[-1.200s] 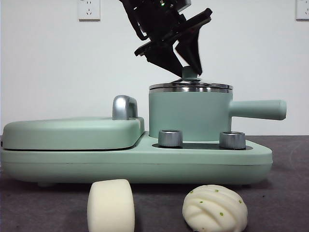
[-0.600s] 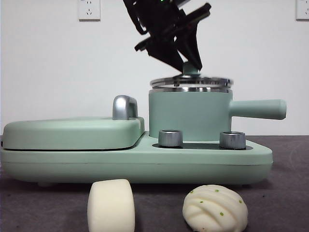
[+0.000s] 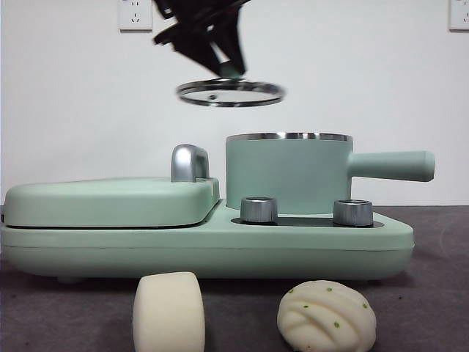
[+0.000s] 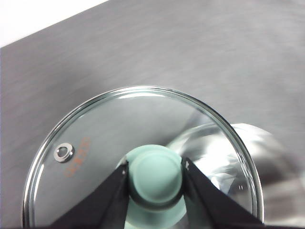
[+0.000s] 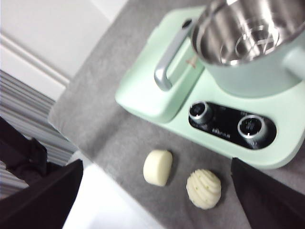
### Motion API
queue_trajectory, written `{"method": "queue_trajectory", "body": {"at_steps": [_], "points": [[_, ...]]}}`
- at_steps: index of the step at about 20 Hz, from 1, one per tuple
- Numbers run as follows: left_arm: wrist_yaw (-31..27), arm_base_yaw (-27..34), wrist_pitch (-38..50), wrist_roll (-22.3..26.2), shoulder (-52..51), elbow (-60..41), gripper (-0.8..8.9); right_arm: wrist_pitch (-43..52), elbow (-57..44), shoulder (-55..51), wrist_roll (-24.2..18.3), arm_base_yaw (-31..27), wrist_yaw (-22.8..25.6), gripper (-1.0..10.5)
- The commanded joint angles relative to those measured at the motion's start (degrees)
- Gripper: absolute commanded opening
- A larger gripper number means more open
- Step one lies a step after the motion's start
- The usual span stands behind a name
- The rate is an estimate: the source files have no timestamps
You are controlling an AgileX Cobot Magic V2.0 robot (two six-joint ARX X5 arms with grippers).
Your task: Put the buns in a small steamer
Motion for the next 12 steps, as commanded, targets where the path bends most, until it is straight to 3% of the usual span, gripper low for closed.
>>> {"method": "queue_trajectory", "body": {"at_steps": [1,9,12], "points": [[0.2,2.8,0.0,0.5,-0.9,2.4,0.50,0.5,1.1,3.1,1.7,5.0,3.6,4.8],[0.2,12.9,0.0,0.8,-0.9,2.4,0.49,1.0,7.5,23.0,6.3,31.8,22.8,4.8],[0.2,15.4,0.7,0.9,-0.9,2.4,0.49,1.2,11.1,33.2,8.7,39.7,27.4,4.8]]}}
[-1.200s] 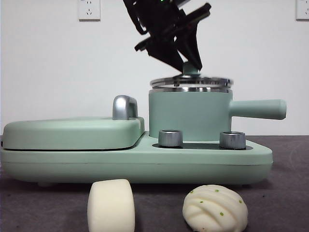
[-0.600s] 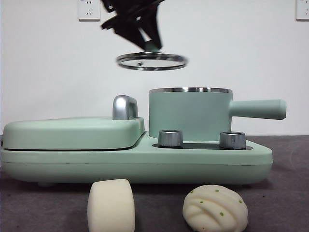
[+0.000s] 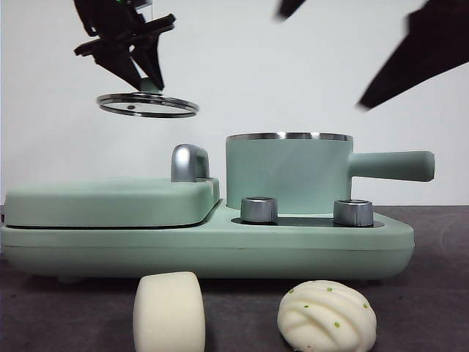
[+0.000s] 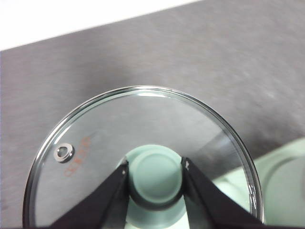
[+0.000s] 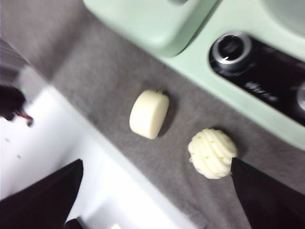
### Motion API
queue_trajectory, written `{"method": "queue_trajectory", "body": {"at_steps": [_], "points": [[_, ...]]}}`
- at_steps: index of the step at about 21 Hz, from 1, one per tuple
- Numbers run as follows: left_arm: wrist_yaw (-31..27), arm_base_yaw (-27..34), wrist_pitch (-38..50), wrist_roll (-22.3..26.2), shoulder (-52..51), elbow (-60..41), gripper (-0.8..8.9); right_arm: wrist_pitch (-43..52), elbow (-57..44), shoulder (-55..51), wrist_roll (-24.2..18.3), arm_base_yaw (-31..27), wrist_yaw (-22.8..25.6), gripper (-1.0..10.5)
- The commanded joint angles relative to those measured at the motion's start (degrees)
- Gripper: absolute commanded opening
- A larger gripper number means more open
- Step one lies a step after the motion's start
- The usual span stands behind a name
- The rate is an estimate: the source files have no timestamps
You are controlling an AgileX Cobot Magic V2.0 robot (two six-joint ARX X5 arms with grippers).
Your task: Put the buns in a small steamer
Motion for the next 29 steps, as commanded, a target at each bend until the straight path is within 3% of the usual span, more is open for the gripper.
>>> {"method": "queue_trajectory", "body": {"at_steps": [1,5,9,15,18,21,26,29], "points": [[0.3,1.0,2.1,0.8,-0.9,2.4,0.48,0.7,3.2,7.8,2.0,5.1,2.4,4.8],[0.3,2.3,2.4,0.8,-0.9,2.4,0.19,1.1,8.4,20.9,2.0,10.6,7.3,4.8],[0.3,2.6,2.5,1.0,-0.9,2.4,0.19,5.0,12.0,30.6,1.7,12.2,7.1,4.8],[0.3,2.7,2.6,1.0,-0.9,2.4,0.19,7.1,12.1,37.1,0.7,12.4,7.2,4.8],[0.3,2.7,2.7,1.1,-0.9,2.4,0.19,7.5,12.1,38.5,0.2,12.4,7.0,3.6],[0.3,2.8,2.7,1.7,-0.9,2.4,0.19,7.5,12.1,39.6,0.0,12.4,7.1,3.3],[0.3,2.8,2.7,1.7,-0.9,2.4,0.19,7.6,12.1,39.9,0.0,12.4,7.2,1.3],[0.3,2.8,2.7,1.7,-0.9,2.4,0.19,7.5,12.2,39.9,0.0,12.4,7.2,1.1]]}}
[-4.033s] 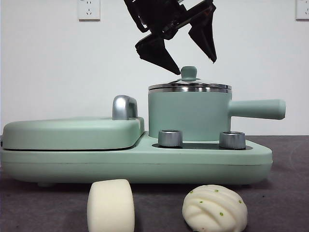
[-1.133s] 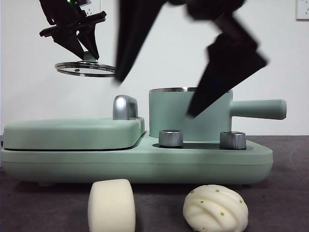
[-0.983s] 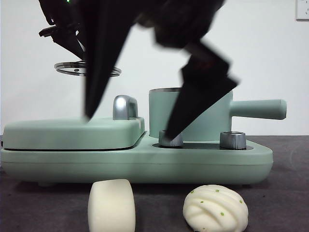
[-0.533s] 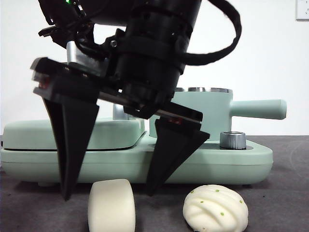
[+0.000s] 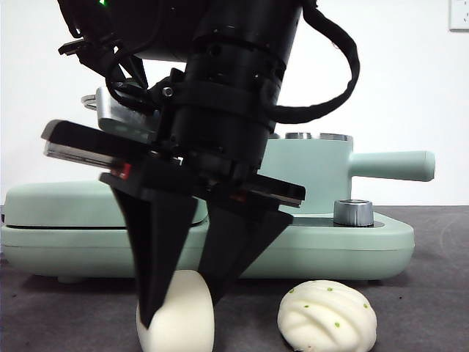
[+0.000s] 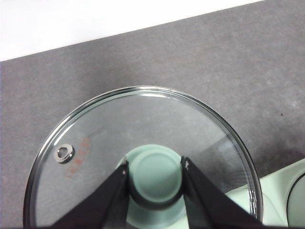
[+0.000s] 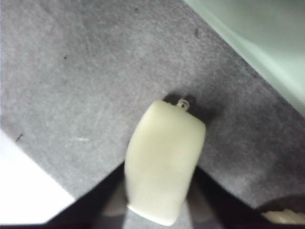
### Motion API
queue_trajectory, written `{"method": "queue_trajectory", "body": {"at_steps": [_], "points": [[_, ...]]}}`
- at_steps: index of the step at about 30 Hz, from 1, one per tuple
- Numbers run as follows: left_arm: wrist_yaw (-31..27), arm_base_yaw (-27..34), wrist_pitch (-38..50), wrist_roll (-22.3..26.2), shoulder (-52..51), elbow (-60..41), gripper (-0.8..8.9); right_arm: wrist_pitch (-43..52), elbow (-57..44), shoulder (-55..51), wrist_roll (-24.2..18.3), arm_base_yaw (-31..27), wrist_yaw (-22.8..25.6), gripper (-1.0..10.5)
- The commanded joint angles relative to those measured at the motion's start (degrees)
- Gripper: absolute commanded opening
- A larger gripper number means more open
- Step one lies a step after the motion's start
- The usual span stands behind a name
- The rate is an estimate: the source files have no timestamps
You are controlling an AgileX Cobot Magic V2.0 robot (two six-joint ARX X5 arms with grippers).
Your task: Put the buns in a small steamer
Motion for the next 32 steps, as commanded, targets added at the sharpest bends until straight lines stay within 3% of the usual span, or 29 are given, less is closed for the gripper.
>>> {"method": "queue_trajectory", "body": {"at_steps": [1,11,18,25,32], "points": [[0.2,0.0,1.5,0.6,-0.9,2.4,0.19,0.2,1.5,1.0,-0.7,0.6,0.0,1.1],[0.2,0.4,1.4,0.7,-0.9,2.4,0.19,-19.8,19.8,0.8,-7.1,-4.9,-1.3,1.1],[0.2,0.7,1.4,0.7,-0.9,2.4,0.19,-31.1,37.1,1.1,-12.9,-14.9,3.2,1.1],[0.2,0.7,1.4,0.5,-0.9,2.4,0.19,-34.1,47.1,5.4,-15.8,-25.2,2.8,1.1],[0.2,0.6,1.4,0.3,-0.9,2.4,0.19,-32.0,49.0,10.8,-17.1,-29.9,-0.7,1.1]]}}
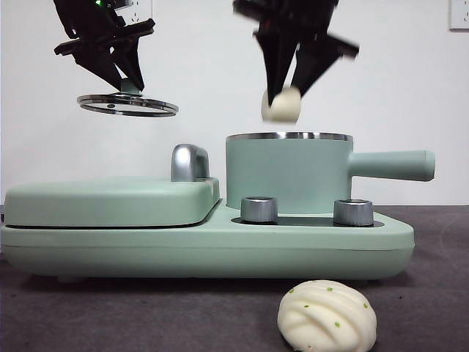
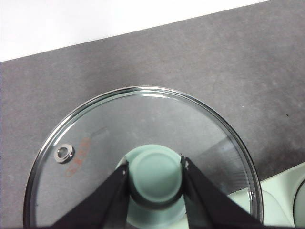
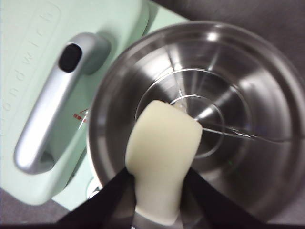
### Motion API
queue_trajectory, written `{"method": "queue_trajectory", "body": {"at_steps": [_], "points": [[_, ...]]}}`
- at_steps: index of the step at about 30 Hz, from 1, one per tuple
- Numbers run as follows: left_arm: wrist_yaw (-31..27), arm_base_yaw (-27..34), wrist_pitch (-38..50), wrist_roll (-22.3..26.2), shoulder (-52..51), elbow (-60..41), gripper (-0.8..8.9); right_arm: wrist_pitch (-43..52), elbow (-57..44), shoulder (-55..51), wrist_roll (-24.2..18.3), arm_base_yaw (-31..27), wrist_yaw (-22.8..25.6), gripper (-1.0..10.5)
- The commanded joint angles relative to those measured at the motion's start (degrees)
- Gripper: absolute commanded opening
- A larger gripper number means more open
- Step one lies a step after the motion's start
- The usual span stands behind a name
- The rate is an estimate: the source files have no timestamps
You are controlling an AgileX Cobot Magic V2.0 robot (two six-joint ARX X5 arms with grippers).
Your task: Put the buns in a small steamer
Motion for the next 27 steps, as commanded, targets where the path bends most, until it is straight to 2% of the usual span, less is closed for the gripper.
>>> {"method": "queue_trajectory", "body": {"at_steps": [1,10,19,27], "points": [[0.2,-0.2,1.4,0.0,-0.9,2.4,0.19,1.0,1.7,2.8,-1.1,-0.3,-1.0,1.1],[0.2,-0.2,1.4,0.0,-0.9,2.4,0.19,2.6,1.7,8.5,-2.5,-0.3,-2.1,1.1],[0.2,-0.2,1.3,0.0,-0.9,2.4,0.19,3.5,1.7,9.6,-2.6,-0.4,-1.9,1.1],[0.2,-0.2,1.3,0.0,-0.9,2.4,0.19,3.4,1.7,9.6,-2.5,-0.6,-1.9,2.6]]}}
